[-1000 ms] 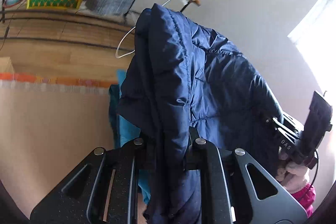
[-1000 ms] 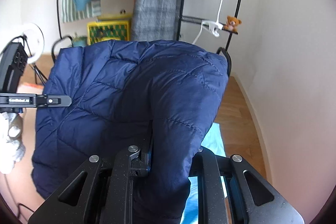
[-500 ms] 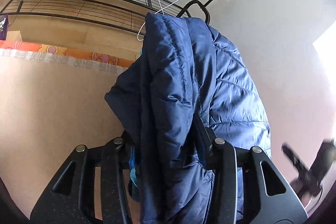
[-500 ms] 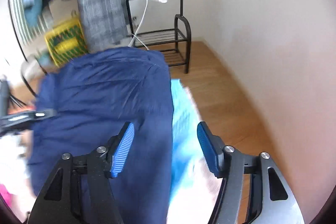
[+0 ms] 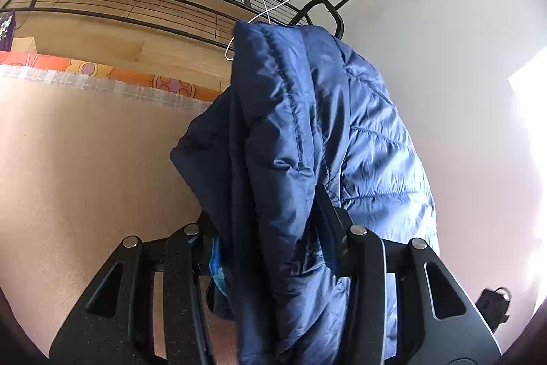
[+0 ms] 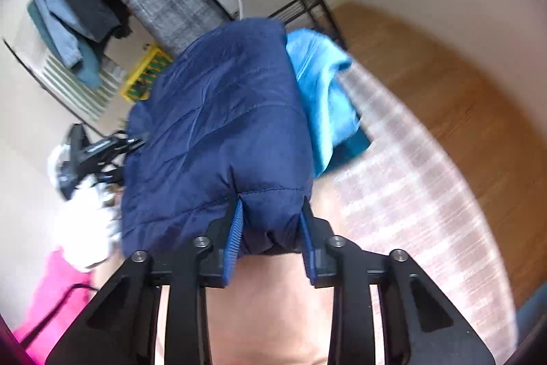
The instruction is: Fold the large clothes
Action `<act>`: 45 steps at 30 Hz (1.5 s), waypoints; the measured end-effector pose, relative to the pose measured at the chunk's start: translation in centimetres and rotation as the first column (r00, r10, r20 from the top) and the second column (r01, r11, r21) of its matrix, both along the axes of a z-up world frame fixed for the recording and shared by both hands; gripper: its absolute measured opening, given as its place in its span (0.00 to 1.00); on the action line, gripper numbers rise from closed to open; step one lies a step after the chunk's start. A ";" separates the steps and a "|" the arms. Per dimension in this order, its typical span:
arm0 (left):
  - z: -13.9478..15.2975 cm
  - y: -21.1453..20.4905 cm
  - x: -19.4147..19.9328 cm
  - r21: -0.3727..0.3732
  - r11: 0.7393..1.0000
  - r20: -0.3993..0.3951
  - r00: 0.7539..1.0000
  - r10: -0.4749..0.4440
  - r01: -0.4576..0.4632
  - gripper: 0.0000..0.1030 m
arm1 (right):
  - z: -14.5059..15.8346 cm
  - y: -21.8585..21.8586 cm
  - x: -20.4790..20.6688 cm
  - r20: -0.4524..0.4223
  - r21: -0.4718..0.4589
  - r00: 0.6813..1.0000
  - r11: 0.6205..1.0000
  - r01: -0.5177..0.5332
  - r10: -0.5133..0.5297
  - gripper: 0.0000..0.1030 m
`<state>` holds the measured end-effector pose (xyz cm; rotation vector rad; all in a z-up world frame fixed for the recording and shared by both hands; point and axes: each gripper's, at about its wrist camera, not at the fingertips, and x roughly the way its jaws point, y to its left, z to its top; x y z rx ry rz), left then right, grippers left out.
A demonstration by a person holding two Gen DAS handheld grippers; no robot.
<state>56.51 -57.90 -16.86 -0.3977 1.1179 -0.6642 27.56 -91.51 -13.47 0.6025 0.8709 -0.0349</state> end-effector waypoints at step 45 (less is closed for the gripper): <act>34.4 29.3 -36.3 0.097 0.990 0.646 0.750 -0.143 0.105 0.60 | 31.1 17.8 -21.8 0.438 -0.522 0.892 0.840 0.148 0.115 0.46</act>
